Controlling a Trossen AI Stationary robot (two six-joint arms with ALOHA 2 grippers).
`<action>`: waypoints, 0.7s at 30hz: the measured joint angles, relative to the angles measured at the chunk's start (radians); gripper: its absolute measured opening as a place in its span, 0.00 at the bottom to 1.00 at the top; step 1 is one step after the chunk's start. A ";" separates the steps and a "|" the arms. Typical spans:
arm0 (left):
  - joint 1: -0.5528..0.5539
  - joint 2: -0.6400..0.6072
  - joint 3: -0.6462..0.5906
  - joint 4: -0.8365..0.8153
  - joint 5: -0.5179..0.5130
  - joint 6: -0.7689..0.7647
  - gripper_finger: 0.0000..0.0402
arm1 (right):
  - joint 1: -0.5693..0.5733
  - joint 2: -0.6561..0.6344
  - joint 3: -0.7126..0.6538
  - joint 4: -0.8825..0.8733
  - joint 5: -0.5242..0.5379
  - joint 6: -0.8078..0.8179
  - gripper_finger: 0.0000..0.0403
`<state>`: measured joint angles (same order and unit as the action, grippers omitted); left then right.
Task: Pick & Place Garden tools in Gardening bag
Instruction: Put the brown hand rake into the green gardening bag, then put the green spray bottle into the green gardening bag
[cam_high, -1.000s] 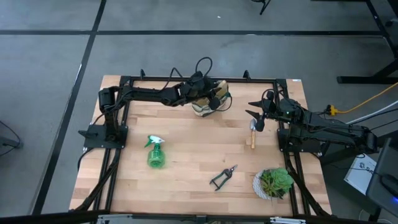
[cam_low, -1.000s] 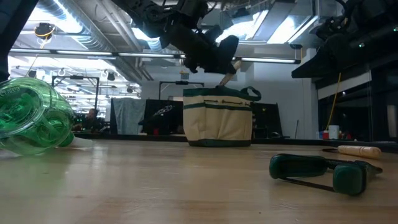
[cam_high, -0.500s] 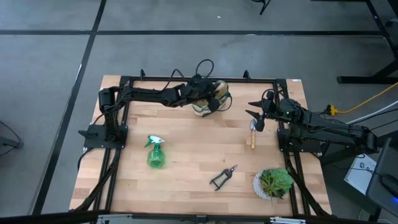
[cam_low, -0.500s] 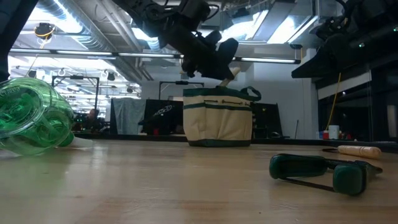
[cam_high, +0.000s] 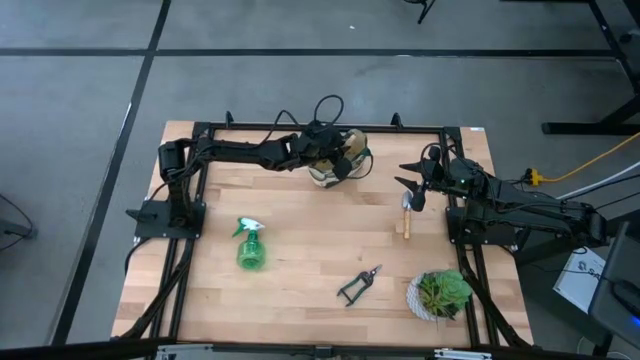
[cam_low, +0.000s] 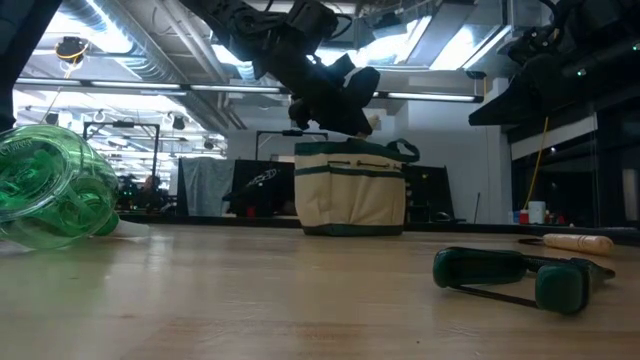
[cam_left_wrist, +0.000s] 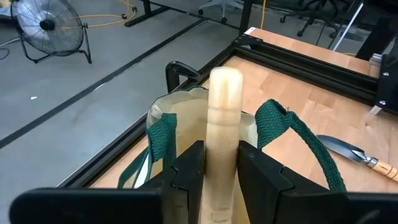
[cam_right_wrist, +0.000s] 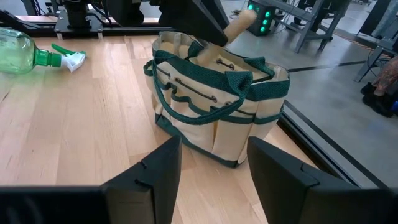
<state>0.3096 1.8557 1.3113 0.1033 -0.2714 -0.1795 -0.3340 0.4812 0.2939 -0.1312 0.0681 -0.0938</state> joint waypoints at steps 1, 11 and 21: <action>0.000 0.000 0.000 0.000 0.000 0.000 0.22 | 0.000 0.000 0.000 0.000 0.000 0.000 0.46; 0.000 0.000 0.000 0.001 -0.030 0.007 0.27 | 0.000 0.000 0.000 0.000 0.000 0.000 0.46; -0.015 -0.031 0.000 0.004 -0.031 0.029 0.35 | 0.000 0.000 0.000 0.000 0.000 0.000 0.46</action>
<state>0.2942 1.8249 1.3113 0.1074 -0.3020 -0.1505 -0.3340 0.4812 0.2936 -0.1314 0.0681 -0.0940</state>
